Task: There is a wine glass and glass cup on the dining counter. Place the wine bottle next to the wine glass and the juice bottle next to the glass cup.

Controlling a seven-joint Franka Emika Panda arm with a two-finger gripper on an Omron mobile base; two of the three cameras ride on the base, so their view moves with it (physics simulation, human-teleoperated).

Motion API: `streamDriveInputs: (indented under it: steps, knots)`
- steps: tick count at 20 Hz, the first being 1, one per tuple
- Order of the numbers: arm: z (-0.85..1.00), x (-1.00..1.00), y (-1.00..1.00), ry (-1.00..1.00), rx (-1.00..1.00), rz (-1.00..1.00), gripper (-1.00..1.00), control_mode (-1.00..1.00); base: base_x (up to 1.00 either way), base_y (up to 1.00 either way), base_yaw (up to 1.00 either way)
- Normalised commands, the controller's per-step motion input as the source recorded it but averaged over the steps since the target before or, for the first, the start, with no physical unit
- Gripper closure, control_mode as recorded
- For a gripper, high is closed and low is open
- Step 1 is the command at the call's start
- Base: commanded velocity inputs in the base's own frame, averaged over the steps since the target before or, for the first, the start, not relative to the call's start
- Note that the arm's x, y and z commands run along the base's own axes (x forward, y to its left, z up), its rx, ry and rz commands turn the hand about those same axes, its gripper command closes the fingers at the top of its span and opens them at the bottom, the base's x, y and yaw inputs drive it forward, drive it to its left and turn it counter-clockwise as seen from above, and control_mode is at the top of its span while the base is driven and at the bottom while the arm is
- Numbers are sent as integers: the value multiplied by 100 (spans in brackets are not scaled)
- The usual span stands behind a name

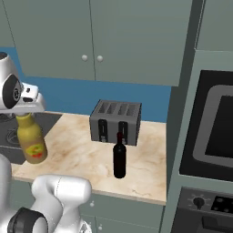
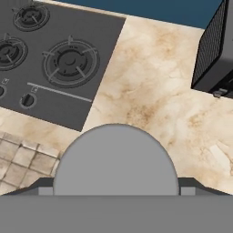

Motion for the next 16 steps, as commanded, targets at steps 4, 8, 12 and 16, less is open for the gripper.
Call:
streamDriveInputs:
  steps: [4,8,12,16]
  knots:
    - [0,0,-1,0,0,0,100,-100,0,0,0]
    - [0,0,0,0,0,0,100,-100,0,0,0]
    - [0,0,0,0,0,0,100,-100,0,0,0]
    - [0,0,0,0,0,0,100,100,-17,-1,0]
